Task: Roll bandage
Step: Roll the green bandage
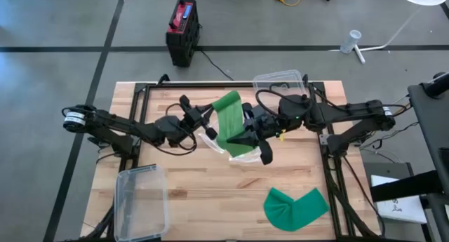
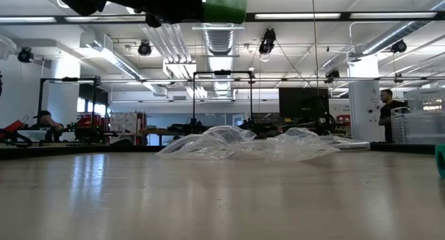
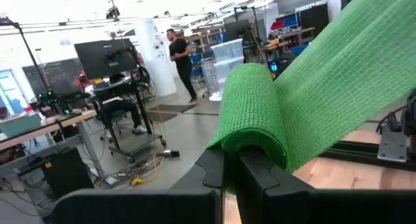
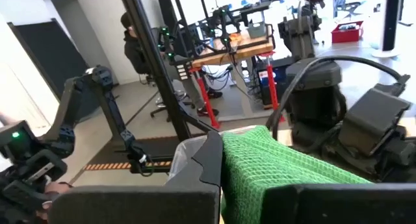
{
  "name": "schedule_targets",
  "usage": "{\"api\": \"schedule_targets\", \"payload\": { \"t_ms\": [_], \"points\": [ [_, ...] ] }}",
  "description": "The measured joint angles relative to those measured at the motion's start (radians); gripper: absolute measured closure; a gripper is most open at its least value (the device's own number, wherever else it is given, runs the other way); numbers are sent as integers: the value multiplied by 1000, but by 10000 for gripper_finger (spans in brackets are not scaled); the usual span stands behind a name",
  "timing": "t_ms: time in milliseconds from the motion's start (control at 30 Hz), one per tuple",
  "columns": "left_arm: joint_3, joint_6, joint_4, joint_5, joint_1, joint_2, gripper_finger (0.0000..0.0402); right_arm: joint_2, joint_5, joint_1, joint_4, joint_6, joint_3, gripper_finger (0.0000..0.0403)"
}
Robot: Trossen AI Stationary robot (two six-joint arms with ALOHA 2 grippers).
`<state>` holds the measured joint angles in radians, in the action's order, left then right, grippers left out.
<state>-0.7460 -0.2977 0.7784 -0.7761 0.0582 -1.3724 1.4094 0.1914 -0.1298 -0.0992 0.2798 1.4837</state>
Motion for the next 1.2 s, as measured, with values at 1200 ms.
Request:
{"api": "schedule_targets", "payload": {
  "t_ms": [1200],
  "points": [
    [-156,45,-71,286,188,-257,397,-33,-112,231,-111,69,12,383]
  ]
}}
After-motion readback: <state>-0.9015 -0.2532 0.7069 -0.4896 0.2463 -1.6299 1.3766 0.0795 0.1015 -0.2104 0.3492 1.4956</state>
